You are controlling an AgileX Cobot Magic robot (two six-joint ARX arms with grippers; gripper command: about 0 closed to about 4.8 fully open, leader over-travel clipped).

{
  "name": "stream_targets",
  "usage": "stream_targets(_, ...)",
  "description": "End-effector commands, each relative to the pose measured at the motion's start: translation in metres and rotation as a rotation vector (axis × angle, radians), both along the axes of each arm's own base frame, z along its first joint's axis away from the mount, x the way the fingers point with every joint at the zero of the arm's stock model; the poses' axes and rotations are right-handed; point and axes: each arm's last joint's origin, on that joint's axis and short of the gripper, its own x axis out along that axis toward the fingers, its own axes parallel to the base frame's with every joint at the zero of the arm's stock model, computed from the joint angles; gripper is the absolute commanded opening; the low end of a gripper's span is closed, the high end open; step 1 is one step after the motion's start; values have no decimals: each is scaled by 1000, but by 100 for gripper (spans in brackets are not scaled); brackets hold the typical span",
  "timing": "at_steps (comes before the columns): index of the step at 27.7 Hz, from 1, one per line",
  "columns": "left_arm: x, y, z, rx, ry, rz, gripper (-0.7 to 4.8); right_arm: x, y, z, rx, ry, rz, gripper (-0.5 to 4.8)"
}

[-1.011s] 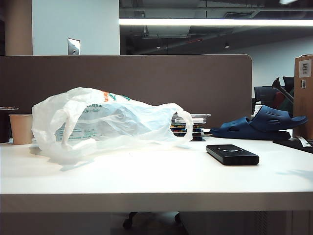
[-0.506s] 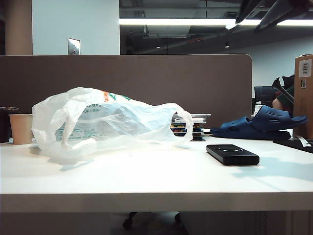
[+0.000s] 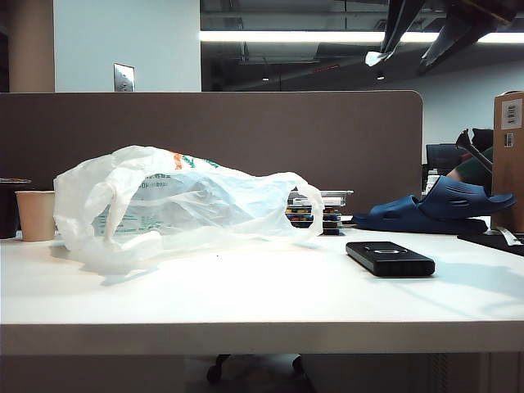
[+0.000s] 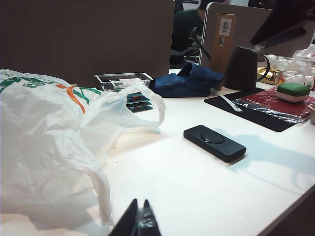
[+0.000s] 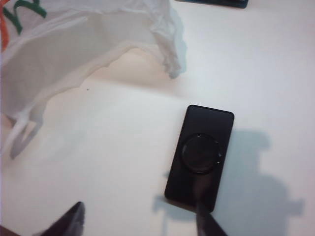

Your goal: Put the power bank into the bag.

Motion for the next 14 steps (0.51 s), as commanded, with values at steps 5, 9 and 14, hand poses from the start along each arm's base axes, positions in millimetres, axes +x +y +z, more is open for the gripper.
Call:
stream_targets(5,0,0,2,-2,-9,1,-6,21,4,-7,-87,108,-45,479)
stream_targets(9,0,0,2,-2,-9,1,-6,30,6,-19,-100,158,-45,479)
stream_targets(14,0,0,2,-2,-8,1,-6,41,9,-33,-112,198,-44,479)
